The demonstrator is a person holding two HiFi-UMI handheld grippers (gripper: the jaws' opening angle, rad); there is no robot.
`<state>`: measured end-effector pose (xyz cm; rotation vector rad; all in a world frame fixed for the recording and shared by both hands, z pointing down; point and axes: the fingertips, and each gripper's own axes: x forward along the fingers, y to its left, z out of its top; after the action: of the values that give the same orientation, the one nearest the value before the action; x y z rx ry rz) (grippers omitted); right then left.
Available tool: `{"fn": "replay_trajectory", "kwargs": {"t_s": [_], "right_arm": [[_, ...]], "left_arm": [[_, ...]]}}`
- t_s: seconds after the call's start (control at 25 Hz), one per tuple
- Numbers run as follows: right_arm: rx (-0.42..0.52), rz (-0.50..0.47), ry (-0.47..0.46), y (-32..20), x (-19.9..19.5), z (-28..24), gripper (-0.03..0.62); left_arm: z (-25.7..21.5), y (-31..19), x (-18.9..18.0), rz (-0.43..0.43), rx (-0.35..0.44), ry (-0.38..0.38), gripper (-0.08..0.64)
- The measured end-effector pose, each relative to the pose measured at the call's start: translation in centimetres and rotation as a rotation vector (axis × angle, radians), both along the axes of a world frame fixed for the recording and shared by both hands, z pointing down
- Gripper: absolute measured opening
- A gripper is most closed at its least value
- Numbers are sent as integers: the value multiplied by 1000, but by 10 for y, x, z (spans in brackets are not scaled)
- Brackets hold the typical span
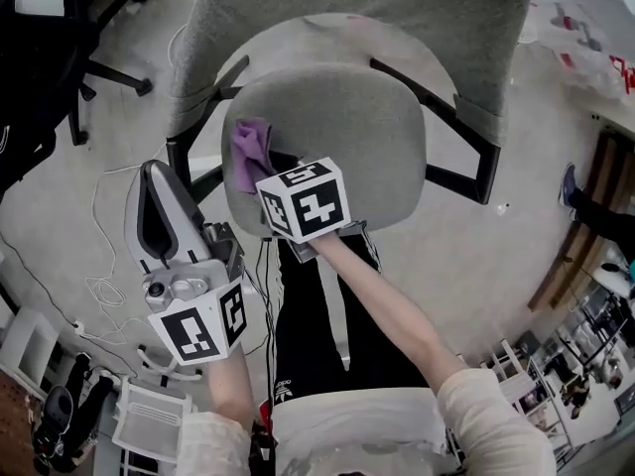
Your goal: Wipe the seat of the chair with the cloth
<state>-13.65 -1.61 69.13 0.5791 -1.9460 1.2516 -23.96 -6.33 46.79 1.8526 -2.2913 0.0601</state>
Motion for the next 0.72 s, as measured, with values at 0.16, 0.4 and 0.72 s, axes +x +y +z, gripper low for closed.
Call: {"fn": "replay_trajectory", "kwargs": {"t_s": [0.16, 0.4, 0.72], "right_arm": [[-65, -32, 0, 31, -34, 25, 92], [-69, -64, 56, 44, -43, 57, 91], [-32, -95, 85, 40, -17, 56, 92]], "left_arm": [[-2, 5, -5, 3, -10, -14, 12], [5, 12, -15, -12, -31, -27, 12], [7, 6, 2, 1, -35, -4, 12]]}}
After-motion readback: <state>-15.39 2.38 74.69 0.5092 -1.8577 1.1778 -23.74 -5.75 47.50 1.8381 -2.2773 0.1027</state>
